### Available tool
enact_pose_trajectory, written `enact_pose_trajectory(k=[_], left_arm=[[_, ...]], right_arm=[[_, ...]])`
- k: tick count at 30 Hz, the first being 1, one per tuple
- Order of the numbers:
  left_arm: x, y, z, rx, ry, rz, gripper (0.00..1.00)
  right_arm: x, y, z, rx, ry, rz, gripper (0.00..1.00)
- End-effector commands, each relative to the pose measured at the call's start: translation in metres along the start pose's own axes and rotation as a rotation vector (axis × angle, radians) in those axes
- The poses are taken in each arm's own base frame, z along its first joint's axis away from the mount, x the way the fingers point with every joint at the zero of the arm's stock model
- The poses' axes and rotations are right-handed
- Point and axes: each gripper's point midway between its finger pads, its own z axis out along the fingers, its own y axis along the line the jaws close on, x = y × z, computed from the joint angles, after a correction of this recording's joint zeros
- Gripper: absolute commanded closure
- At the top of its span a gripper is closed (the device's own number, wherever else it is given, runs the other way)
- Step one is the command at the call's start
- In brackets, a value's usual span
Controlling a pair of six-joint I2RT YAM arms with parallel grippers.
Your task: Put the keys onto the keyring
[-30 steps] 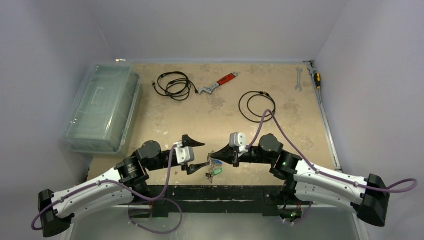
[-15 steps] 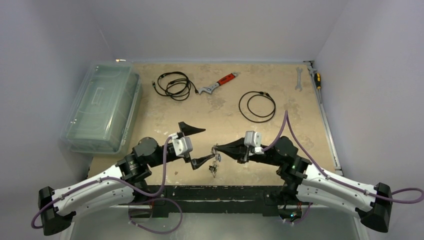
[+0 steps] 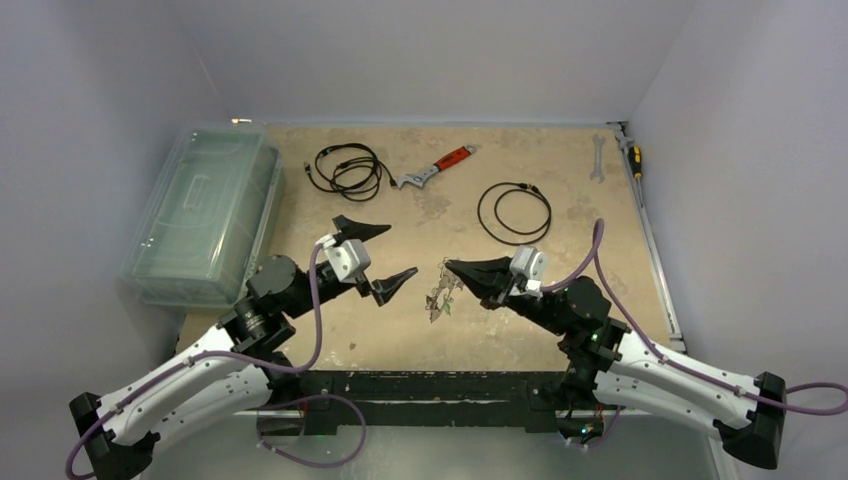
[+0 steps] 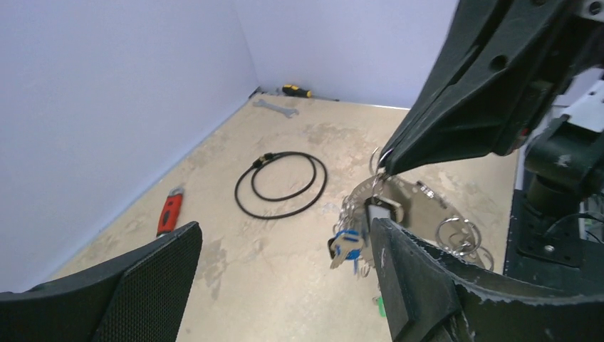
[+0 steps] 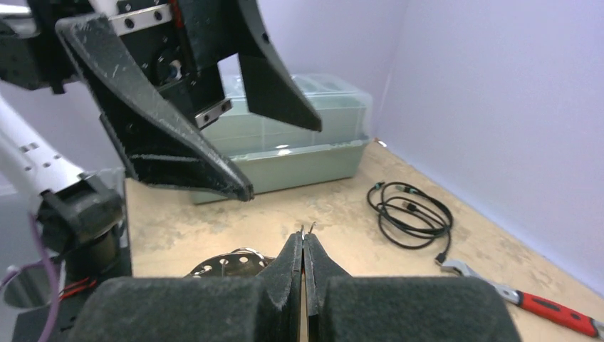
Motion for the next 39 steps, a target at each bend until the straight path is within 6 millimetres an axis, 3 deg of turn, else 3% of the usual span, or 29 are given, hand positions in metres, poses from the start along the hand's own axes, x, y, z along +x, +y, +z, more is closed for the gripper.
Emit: enact_pose_trajectory(k=[1, 6, 19, 27, 31, 39], left_arm=[[0.001, 0.002, 0.002, -0.001, 0.015, -0.070, 0.15], [0.007, -0.001, 0.002, 0.011, 0.034, -0.086, 0.19], [-0.015, -0.028, -0.008, 0.188, 0.007, -0.113, 0.38], [-0.031, -0.031, -0.010, 0.259, -0.066, -0.157, 0.49], [-0.027, -0.036, -0.007, 0.330, -0.052, -0.184, 0.54], [-0.022, -0.051, -0.004, 0.472, -0.031, -0.217, 0.60]], right_arm=[[-0.035, -0.021, -0.004, 0.119, -0.133, 0.021, 1.00], [-0.035, -0.017, -0.003, 0.100, -0.135, 0.045, 1.00], [-0.048, 0.036, 0.002, -0.222, -0.127, -0.020, 1.00], [-0.050, 0.059, 0.001, -0.362, -0.136, -0.030, 1.00], [-0.053, 0.062, 0.000, -0.382, -0.143, -0.031, 1.00], [-0.061, 0.050, -0.003, -0.309, -0.168, -0.049, 1.00]])
